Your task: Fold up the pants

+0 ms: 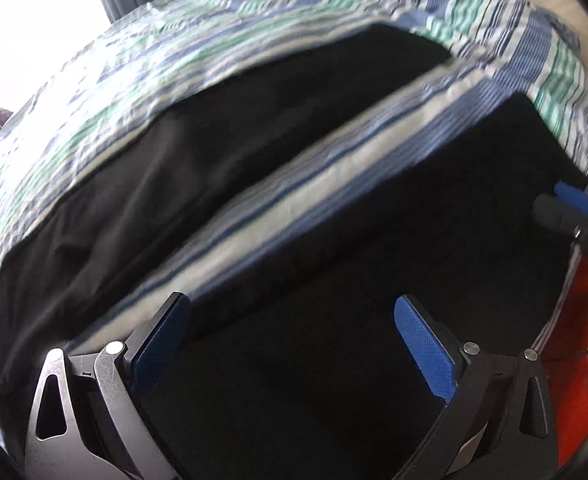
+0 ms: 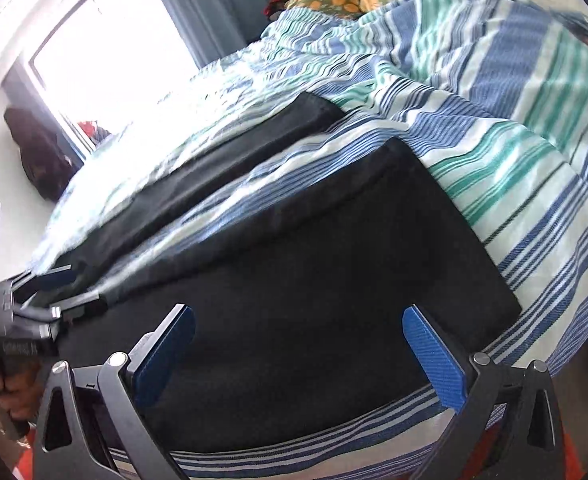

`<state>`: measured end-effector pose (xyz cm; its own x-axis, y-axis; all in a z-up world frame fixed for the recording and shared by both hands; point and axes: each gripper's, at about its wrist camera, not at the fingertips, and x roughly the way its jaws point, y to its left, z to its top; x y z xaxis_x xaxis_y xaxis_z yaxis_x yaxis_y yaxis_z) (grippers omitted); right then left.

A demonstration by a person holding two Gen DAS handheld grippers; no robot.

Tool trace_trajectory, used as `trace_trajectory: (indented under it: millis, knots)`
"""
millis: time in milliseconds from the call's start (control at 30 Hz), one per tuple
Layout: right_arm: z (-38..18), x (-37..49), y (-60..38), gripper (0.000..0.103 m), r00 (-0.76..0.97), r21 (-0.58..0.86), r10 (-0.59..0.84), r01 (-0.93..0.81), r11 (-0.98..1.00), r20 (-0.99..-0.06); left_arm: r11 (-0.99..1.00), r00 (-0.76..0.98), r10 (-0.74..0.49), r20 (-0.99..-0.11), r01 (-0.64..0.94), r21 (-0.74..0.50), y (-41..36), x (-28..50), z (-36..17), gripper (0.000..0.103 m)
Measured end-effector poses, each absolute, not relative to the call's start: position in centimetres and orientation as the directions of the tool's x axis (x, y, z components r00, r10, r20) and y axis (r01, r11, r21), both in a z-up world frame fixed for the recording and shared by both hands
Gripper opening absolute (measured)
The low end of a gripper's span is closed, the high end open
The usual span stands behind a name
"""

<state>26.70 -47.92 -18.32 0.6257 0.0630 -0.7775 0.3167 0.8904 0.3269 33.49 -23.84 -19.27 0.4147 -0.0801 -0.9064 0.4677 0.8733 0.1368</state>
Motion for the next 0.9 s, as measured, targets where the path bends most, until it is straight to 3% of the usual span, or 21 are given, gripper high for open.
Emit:
trace_trajectory:
  millis: [267,367,500,633,700,800,900]
  knots:
    - [-18.9,27.0,-46.9,0.103,0.601,0.264,0.023,0.316,0.911,-0.799,0.944,0.498,-0.088,-0.863,0.318,0.088,-20.9,40.6,-14.3,0.102]
    - [-19.0,26.9,-46.9,0.103,0.597,0.257,0.018,0.318,0.912,-0.802,0.975,0.563,0.018,-0.826,0.171,0.139,-18.3,44.8,-13.9,0.102]
    - [-18.9,26.7,-46.9,0.103,0.598,0.257,0.021,0.312,0.915,-0.802,0.989,0.542,0.150,-0.827,-0.070,0.133,-12.8,48.7,-16.0,0.102]
    - [-19.0,26.9,-46.8,0.103,0.591,0.242,0.015,0.307,0.921,-0.806,0.966,0.420,0.197,-0.886,-0.239,0.101,-7.1,49.6,-20.8,0.103]
    - [-18.7,26.9,-46.8,0.103,0.594,0.246,0.015,0.309,0.919,-0.804,0.971,0.464,0.127,-0.877,-0.239,0.014,-6.2,49.0,-21.5,0.103]
    - [-17.5,27.2,-47.2,0.103,0.569,0.273,0.031,0.346,0.898,-0.822,0.974,0.497,0.144,-0.856,-0.222,0.034,-6.3,48.0,-21.6,0.103]
    - [-15.2,31.0,-47.0,0.103,0.554,0.426,0.201,0.314,0.848,-0.808,0.974,0.520,0.167,-0.838,-0.221,0.057,-6.5,47.0,-21.9,0.103]
